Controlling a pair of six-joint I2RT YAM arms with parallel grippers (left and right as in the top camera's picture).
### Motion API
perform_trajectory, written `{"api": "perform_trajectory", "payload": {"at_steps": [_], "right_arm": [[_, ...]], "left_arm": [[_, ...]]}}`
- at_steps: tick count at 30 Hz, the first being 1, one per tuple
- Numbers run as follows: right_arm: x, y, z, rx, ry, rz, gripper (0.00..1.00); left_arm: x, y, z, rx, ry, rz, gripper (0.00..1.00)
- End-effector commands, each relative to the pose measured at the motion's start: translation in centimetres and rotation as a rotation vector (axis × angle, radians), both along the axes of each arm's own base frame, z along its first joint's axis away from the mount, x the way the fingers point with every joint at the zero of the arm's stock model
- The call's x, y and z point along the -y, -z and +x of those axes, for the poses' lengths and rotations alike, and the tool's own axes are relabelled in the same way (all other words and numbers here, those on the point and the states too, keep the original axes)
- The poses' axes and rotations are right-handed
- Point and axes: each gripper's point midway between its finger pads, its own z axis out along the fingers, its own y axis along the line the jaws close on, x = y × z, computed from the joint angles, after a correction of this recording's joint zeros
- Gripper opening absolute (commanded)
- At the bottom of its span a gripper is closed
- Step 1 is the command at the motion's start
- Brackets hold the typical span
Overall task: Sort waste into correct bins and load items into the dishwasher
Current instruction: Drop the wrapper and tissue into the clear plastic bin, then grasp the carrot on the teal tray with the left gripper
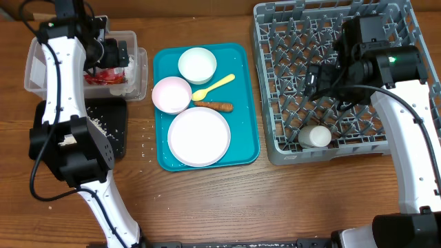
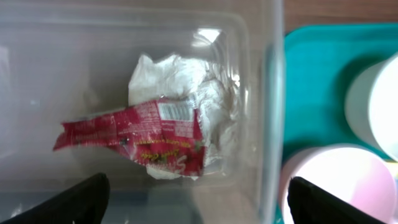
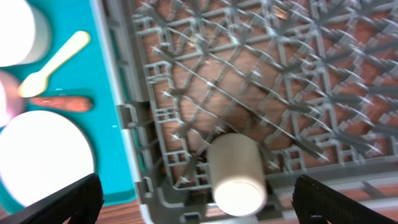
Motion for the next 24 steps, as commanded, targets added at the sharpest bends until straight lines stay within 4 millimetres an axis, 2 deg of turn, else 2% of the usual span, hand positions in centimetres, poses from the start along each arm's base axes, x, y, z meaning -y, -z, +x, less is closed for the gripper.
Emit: {"api": "perform_trajectory", "payload": {"at_steps": [1,3,5,6,7,9,12,15,16,20,24], "right_arm": [[-2.4,-1.6,0.4,0.057,-0.098,0.111,1.00],[-3.7,-2.3,1.0,0.089,-0.130,0.178,1.00],[-4.2,-2.6,1.4,0.114,-0.143,0.184,1.00],[-4.3,-2.7,1.5,0.120,-0.147,0.184,1.00],[-4.5,-2.8,1.6,0.127,-0.151,0.185,1.00],[-4.4,-2.7,1.6,0.125,-0.150,0.183,1.00],[-4.4,-2.6,1.4,0.115,-0.148,0.181,1.00],[-4.4,-2.6,1.3,0.112,-0.148,0.180,1.00],[-4.4,-2.6,1.3,0.112,-0.148,0.180,1.00],[-4.1,-2.4,1.3,0.107,-0.143,0.169,1.00],[-3.9,-2.3,1.2,0.101,-0.136,0.155,1.00]], "left_arm": [[2.2,-7.3,-1.2,0.081,0.037,0.009,0.88],[5.2,-8.4,-2.8,0.049,0.113,-0.039,0.85],[9.7,-8.6,-3.8,0.032,0.266,-0.093,0.83],[11.4,-8.4,-3.9,0.028,0.329,-0.086,0.83],[14.0,-7.7,-4.1,0.027,0.451,-0.052,0.84],[17.1,-6.9,-4.4,0.032,0.606,-0.012,0.84],[22.1,-4.6,-4.7,0.047,0.842,0.083,0.84],[25.1,-1.5,-4.9,0.043,0.992,0.175,0.82],[27.0,1.1,-5.7,0.033,1.092,0.196,0.80],[29.0,5.4,-7.4,0.005,1.213,0.212,0.78],[29.1,8.3,-8.3,-0.019,1.244,0.212,0.78]]}}
